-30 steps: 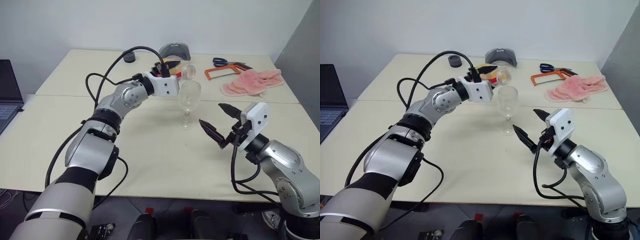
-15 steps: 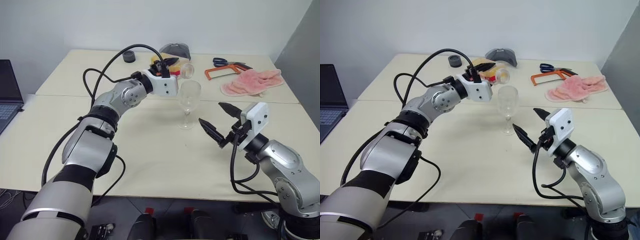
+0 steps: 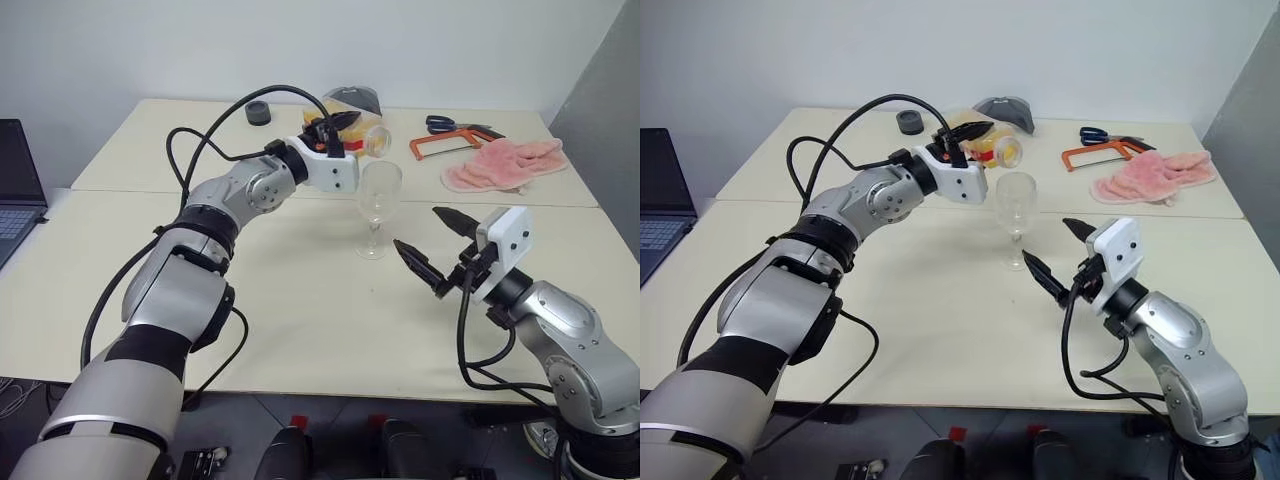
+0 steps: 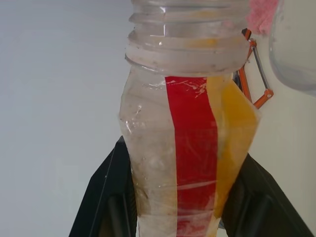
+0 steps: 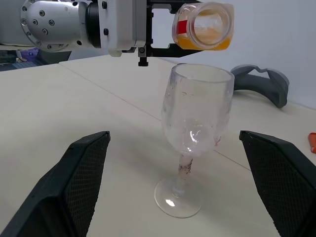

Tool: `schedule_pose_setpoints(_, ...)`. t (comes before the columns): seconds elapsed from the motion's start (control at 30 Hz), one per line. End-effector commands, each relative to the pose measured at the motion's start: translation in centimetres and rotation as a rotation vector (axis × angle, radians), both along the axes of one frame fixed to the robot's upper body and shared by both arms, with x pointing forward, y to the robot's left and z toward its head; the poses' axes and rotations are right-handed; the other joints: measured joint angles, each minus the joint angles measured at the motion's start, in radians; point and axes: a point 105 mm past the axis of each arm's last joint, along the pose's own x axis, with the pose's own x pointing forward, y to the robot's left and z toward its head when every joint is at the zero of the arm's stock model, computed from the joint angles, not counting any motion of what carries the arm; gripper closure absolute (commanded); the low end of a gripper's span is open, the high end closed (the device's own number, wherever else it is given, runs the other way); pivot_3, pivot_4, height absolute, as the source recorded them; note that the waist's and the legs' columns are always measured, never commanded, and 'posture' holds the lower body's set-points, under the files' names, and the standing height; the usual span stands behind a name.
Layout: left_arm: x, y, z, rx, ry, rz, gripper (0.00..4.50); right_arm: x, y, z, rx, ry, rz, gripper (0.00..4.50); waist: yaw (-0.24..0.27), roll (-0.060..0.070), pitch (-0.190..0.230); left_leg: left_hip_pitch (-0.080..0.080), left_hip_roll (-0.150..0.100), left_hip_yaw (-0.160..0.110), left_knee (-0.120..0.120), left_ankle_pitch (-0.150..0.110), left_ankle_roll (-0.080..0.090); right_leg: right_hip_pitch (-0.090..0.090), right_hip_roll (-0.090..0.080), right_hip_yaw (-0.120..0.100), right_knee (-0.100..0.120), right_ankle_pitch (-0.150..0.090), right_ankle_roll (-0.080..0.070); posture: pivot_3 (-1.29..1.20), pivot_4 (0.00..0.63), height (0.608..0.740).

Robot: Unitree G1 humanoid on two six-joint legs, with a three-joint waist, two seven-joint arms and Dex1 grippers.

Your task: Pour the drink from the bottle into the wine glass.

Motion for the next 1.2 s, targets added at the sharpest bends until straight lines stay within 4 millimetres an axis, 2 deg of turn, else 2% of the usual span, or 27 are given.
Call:
schedule_pose_setpoints(0.03,-0.26,0.02,2.81,-0.022,-0.085,-0.006,2.81,-0.47,0.16,1.43,0.006,-0.073,0.002,0.00,0.000,0.000,0.000,0.000,0.000,0.000,0.000,0.000,0.000,0.000,0.000,0.000,0.000,0.000,0.000,0.00,0.150,0.740)
schedule_pose_setpoints(1.2,-0.18,0.40,3.29,0.054,-0.161,0.018,2.81,-0.15,0.25,1.09,0.021,-0.084,-0.025,0.00,0.000,0.000,0.000,0.000,0.000,0.000,0.000,0.000,0.000,0.000,0.000,0.000,0.000,0.000,0.000,0.00,0.150,0.740)
